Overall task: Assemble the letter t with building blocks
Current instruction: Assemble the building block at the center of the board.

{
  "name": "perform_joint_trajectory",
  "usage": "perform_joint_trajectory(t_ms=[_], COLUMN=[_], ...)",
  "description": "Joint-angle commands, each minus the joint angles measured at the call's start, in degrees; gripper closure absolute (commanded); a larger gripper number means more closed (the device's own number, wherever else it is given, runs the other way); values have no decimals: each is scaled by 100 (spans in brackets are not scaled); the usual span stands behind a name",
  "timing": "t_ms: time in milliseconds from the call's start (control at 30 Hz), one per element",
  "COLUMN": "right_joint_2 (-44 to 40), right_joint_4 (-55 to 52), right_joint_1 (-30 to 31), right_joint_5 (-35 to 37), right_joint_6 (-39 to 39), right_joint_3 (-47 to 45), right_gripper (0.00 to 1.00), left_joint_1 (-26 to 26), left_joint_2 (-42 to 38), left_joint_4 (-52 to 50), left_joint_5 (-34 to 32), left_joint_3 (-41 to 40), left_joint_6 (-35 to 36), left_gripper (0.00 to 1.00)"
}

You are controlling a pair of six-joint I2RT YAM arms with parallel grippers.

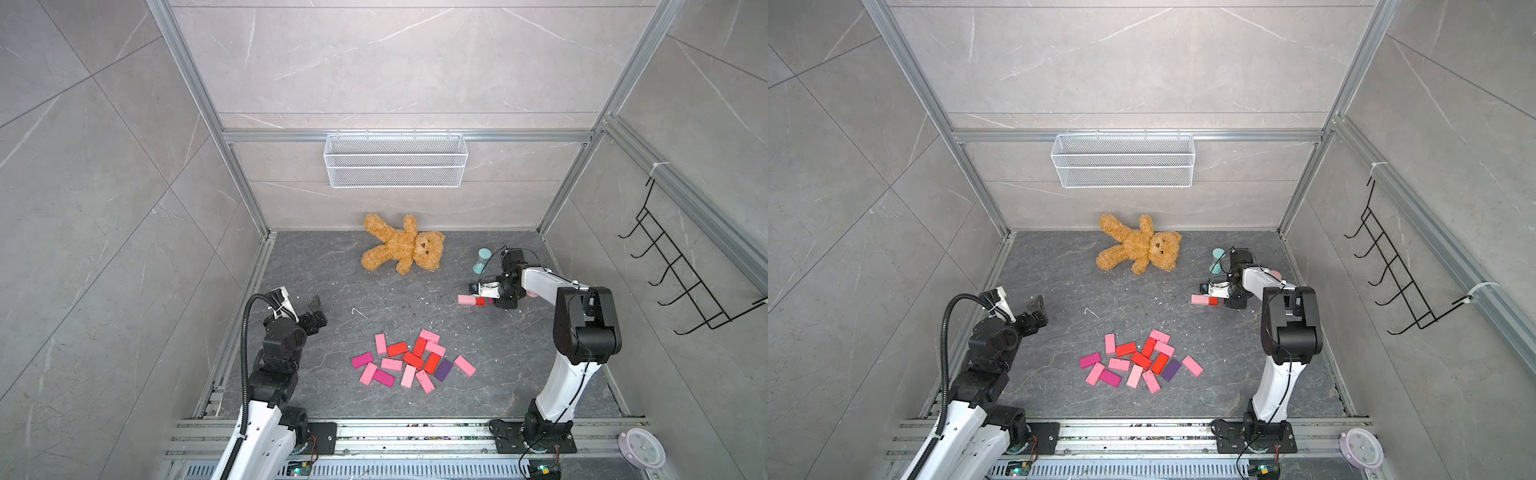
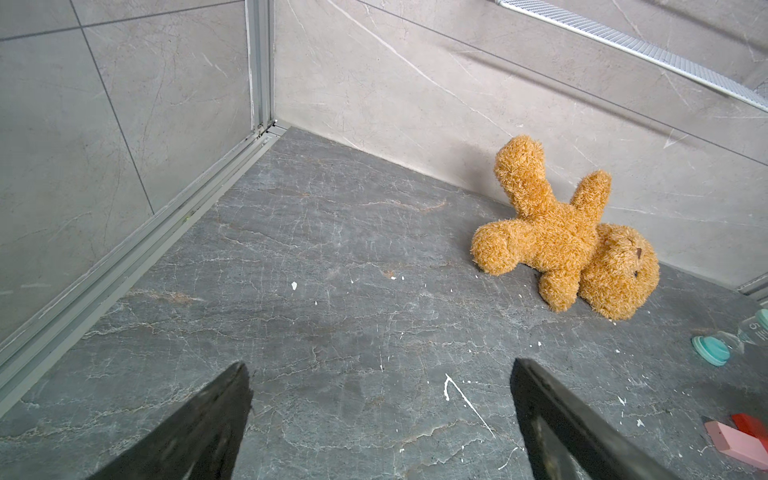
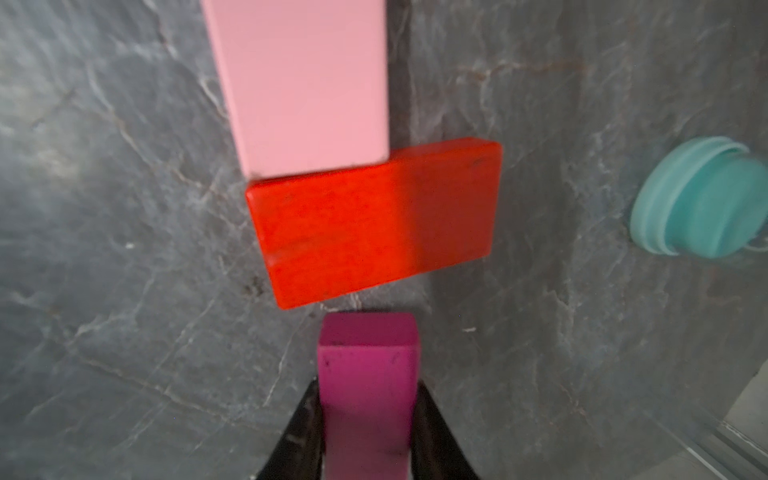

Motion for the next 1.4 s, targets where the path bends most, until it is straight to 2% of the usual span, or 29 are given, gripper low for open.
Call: perform_joint_trajectory(t_ms=[0, 300, 667, 800, 1000, 1367], right_joint_2=[162, 110, 101, 84, 50, -74], right_joint_4=[113, 129, 28, -3, -60, -27], right_joint_1=[17, 12, 63, 70, 76, 128], right_joint_5=[-20, -37, -180, -224, -284, -383], right_joint_6=[-164, -181, -181, -166, -146, -129], right_joint_3=[-300, -329, -357, -376, -380, -498], right_gripper=[81, 65, 59, 60, 67, 67], left_joint_1=[-29, -55, -133, -173, -209, -257], left_joint_2=[-42, -35, 8, 11, -12, -36], left_joint_4=[241, 248, 134, 131, 109, 91], left_joint_5=[-33, -31, -61, -77, -103, -160], left_joint_3=[69, 79, 135, 136, 147, 135], left_joint_6=[86, 98, 174, 204, 230, 257], left_gripper=[1, 0, 1, 0, 0, 1])
